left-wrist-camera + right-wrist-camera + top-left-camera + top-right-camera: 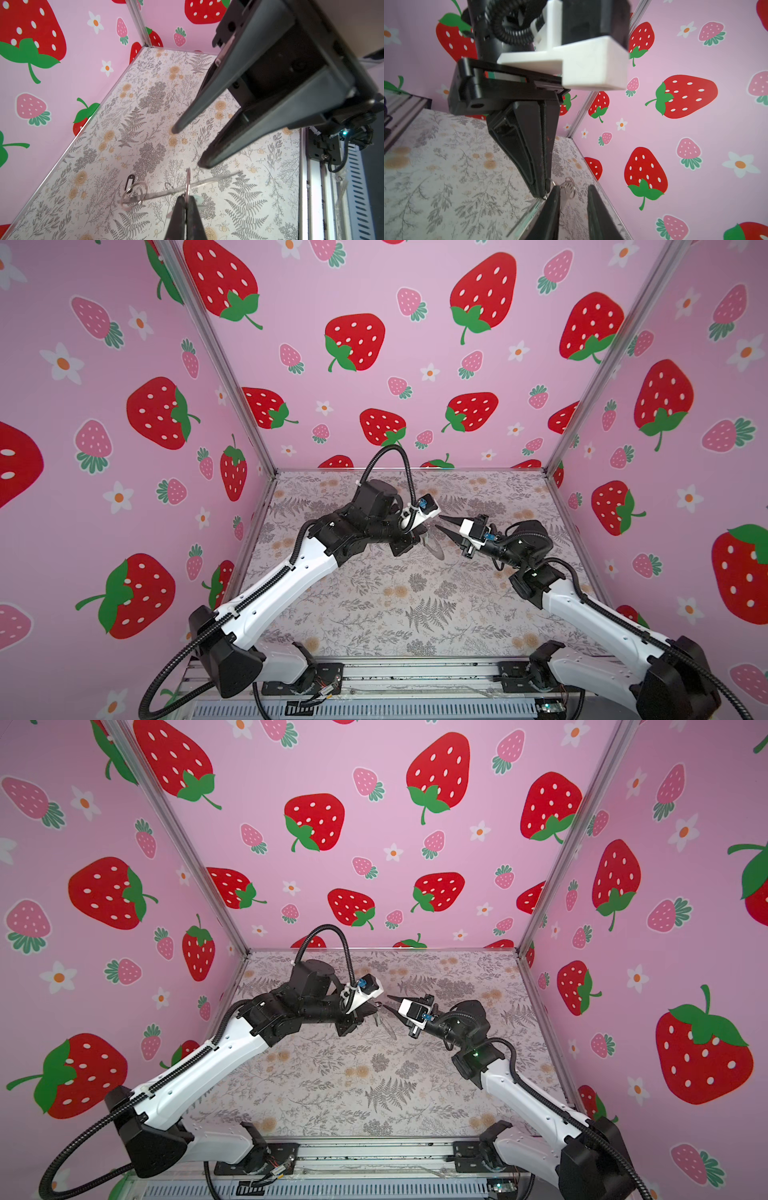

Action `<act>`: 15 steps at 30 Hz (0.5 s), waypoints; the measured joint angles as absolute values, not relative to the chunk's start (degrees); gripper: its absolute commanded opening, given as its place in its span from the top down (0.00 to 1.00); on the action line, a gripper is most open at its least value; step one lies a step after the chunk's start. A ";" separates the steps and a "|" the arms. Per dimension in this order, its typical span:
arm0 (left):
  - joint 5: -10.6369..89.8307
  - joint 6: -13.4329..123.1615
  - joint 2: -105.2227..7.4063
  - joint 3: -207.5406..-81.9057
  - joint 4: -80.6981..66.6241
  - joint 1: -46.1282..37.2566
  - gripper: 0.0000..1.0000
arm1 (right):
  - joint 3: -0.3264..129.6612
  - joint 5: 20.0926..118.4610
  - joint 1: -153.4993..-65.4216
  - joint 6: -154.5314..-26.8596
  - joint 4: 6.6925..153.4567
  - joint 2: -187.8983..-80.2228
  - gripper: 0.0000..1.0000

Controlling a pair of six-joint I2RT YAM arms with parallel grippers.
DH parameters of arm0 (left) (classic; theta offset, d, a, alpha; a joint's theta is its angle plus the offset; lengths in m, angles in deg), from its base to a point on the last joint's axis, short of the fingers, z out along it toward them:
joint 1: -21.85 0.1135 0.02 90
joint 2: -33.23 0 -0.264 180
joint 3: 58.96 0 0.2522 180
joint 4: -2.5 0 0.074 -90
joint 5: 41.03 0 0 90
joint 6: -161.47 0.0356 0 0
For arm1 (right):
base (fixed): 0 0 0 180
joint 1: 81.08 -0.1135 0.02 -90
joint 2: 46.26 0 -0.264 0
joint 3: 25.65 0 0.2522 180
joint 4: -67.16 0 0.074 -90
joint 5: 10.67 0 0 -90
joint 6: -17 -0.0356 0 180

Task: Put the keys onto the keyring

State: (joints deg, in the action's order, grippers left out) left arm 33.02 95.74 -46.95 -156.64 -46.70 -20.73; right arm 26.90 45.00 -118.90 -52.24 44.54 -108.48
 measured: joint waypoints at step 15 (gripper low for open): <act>35.08 95.61 -49.48 -160.53 -54.37 -21.83 1.00 | 27.12 49.02 -121.09 -46.25 50.95 -109.28 0.79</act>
State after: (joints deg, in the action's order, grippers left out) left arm 35.08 95.61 -49.48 -160.53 -54.37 -21.83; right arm 27.12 49.02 -121.09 -46.25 50.95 -109.28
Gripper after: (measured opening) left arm 0.049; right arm 0.218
